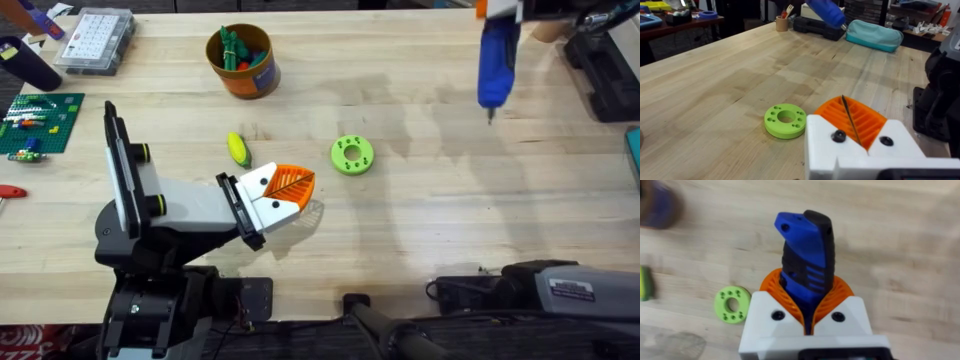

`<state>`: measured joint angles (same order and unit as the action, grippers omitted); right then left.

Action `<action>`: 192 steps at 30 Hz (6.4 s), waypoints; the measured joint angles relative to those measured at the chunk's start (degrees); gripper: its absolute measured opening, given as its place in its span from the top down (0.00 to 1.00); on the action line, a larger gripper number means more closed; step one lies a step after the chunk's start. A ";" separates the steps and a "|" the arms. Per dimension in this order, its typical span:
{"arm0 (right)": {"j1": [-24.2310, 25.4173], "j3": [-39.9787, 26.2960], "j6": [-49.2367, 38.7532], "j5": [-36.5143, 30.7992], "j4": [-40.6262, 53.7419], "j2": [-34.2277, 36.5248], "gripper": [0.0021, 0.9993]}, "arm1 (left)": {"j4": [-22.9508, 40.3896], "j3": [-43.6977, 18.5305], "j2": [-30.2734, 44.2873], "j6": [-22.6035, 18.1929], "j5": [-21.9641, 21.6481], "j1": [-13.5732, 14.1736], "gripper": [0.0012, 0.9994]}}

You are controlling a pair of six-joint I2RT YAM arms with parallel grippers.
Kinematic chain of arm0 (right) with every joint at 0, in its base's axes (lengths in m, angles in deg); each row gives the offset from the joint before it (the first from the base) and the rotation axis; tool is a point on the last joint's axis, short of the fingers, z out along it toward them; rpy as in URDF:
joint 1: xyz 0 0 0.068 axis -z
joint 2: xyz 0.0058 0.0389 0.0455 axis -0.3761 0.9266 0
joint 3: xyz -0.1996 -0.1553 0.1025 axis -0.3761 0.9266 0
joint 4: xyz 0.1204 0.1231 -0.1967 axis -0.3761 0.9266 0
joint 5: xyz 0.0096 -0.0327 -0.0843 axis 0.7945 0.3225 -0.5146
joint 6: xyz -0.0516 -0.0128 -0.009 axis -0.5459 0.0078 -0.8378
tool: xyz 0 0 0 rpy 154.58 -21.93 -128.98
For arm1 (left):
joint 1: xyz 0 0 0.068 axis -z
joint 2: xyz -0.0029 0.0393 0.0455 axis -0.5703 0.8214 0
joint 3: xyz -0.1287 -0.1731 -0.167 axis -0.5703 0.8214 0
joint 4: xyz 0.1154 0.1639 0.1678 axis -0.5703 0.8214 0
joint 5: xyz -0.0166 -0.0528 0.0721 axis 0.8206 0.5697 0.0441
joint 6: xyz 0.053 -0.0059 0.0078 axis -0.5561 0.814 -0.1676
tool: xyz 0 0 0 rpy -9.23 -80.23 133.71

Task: Pick up the gripper from the table and insert it into the empty holder that is missing its gripper. Then pick up a screw, insert it into the mounting hole, and use the screwdriver to tighten it. Finally, clean up the table by picking up the vegetable and placing it into the bucket.

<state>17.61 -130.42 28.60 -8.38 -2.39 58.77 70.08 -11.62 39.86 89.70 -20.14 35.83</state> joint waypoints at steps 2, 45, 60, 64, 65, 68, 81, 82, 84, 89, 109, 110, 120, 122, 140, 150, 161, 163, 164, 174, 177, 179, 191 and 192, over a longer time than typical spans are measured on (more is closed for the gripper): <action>-0.66 -0.14 -0.01 0.57 -0.62 -1.03 0.96 | -0.01 0.00 0.00 -0.02 0.02 0.00 0.98; -6.76 0.13 2.83 30.86 -47.89 -14.00 0.96 | 0.10 0.00 0.00 0.01 0.07 -0.02 0.98; -16.20 0.24 22.51 59.03 -76.31 -3.60 0.96 | 0.10 0.00 0.00 0.01 0.17 -0.02 0.98; -20.48 0.24 22.78 59.25 -77.11 -1.84 0.96 | 0.10 0.00 0.00 0.01 0.17 -0.02 0.98; -21.28 0.24 22.75 59.27 -77.17 -1.59 0.96 | 0.10 0.00 0.00 0.01 0.16 -0.02 0.98; -23.79 0.32 22.69 59.08 -77.28 -0.78 0.96 | 0.10 0.00 0.00 0.01 0.16 -0.02 0.98; -28.25 16.41 24.00 57.21 -95.73 -0.24 0.96 | 0.10 0.00 0.01 0.01 0.17 -0.02 0.98; -28.48 17.06 24.17 57.19 -96.97 -0.21 0.96 | 0.10 0.00 0.01 0.01 0.17 -0.02 0.98; -29.13 18.01 24.53 57.19 -99.22 -0.23 0.96 | 0.10 0.00 0.00 0.01 0.17 -0.02 0.98; -30.37 20.01 25.45 57.21 -102.89 -0.23 0.96 | 0.11 0.00 0.00 0.01 0.17 -0.02 0.98; -35.09 27.05 28.37 57.26 -109.44 -0.23 0.96 | 0.10 0.00 0.00 0.01 0.17 -0.02 0.98; -35.41 27.05 28.33 57.36 -109.44 -0.23 0.96 | 0.10 0.00 0.01 0.01 0.17 -0.02 0.98; -35.86 29.37 27.99 57.69 -109.38 -0.23 0.96 | 0.10 0.00 0.00 0.01 0.17 -0.02 0.98; -35.86 29.89 27.68 57.69 -109.32 -0.23 0.96 | 0.10 0.00 0.00 0.01 0.17 -0.02 0.98; -36.71 32.87 25.45 57.48 -110.21 -0.23 0.96 | 0.10 0.00 0.00 0.01 0.17 -0.02 0.98; -37.10 33.62 23.43 57.52 -110.50 -0.23 0.96 | 0.10 0.00 0.00 0.01 0.17 -0.02 0.98; -38.40 33.93 19.86 57.52 -110.53 -0.23 0.96 | 0.10 0.00 0.00 0.01 0.17 -0.02 0.98; -38.43 34.88 18.81 57.49 -110.53 -0.23 0.96 | 0.10 0.00 0.00 0.01 0.17 -0.02 0.98; -38.42 35.26 18.58 57.47 -110.52 -0.23 0.96 | 0.10 0.00 0.00 0.01 0.17 -0.02 0.98; -38.37 36.49 17.19 57.47 -110.38 -0.23 0.96 | 0.10 0.00 0.00 0.01 0.17 -0.02 0.98; -38.35 36.89 16.58 57.49 -110.40 -0.23 0.96 | 0.12 0.00 0.00 0.01 0.17 -0.02 0.98; -38.35 37.20 16.23 57.47 -110.37 -0.23 0.96 | 0.10 0.00 0.00 0.01 0.17 -0.02 0.98; -38.35 37.41 14.43 57.47 -109.95 -0.23 0.96 | 0.12 0.00 0.00 0.01 0.17 -0.02 0.98; -38.35 37.41 14.05 57.47 -109.63 -0.23 0.96 | 0.10 0.00 0.00 0.01 0.17 -0.02 0.98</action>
<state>-20.74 -93.00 42.65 49.09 -112.03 58.54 70.18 -11.62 39.86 89.71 -19.96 35.81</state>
